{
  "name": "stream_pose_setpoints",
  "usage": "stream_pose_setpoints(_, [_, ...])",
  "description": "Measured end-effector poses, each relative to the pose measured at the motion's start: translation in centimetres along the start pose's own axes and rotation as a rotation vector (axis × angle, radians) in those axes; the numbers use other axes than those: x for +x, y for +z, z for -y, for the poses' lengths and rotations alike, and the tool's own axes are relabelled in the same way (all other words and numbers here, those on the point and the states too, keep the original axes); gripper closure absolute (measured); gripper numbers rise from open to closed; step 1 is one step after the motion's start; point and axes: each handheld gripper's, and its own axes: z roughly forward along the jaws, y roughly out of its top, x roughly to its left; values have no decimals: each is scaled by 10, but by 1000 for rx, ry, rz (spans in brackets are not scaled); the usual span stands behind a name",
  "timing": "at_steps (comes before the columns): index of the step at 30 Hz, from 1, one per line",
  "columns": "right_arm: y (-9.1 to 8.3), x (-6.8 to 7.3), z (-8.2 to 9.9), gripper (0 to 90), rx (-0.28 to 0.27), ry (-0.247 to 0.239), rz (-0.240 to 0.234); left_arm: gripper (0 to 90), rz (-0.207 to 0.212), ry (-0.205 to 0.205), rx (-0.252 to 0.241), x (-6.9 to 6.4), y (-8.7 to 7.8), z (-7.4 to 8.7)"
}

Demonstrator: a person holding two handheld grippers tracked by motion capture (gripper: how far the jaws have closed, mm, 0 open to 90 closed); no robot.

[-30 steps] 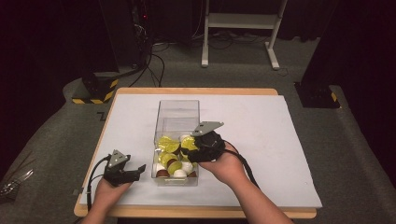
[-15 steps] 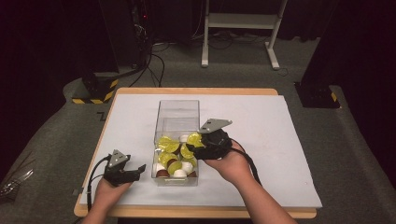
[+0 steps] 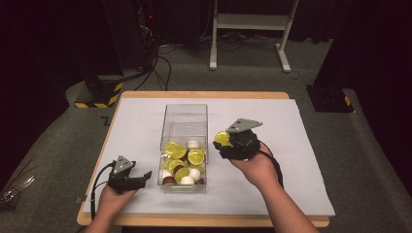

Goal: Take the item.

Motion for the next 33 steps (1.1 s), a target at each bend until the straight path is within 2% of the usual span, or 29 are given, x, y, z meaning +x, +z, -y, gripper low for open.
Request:
stream_pose_setpoints(4, [-1, -10, 7, 381, 7, 18, 23, 209, 0, 0, 0, 0, 0, 0])
stream_pose_setpoints(7, [0, -22, 18, 381, 23, 40, 64, 209, 0, -4, -2, 0, 0, 0])
stream_pose_setpoints(10, [0, -28, 24, 381, 33, 52, 84, 209, 1, -2, -1, -1, 0, 0])
stream_pose_setpoints(15, [2, -46, 43, 381, 58, 107, 131, 209, 3, -4, -3, -1, 0, 0])
stream_pose_setpoints(16, [2, -46, 43, 381, 58, 107, 131, 209, 4, 1, -1, -1, -1, 0])
stream_pose_setpoints(19, [3, -58, 56, 381, 72, 132, 159, 209, 3, 0, -1, -1, -1, 0])
stream_pose_setpoints(25, [5, -71, 71, 381, 91, 174, 189, 209, 4, 0, -2, -1, -1, 0])
stream_pose_setpoints(26, [5, -71, 71, 381, 91, 174, 189, 209, 4, -8, -10, -1, 0, 0])
stream_pose_setpoints(28, [7, -76, 78, 381, 103, 188, 199, 210, 4, 2, -2, -1, -1, 0])
stream_pose_setpoints(33, [12, -82, 89, 381, 125, 209, 211, 210, 5, -1, -7, -1, -1, 1])
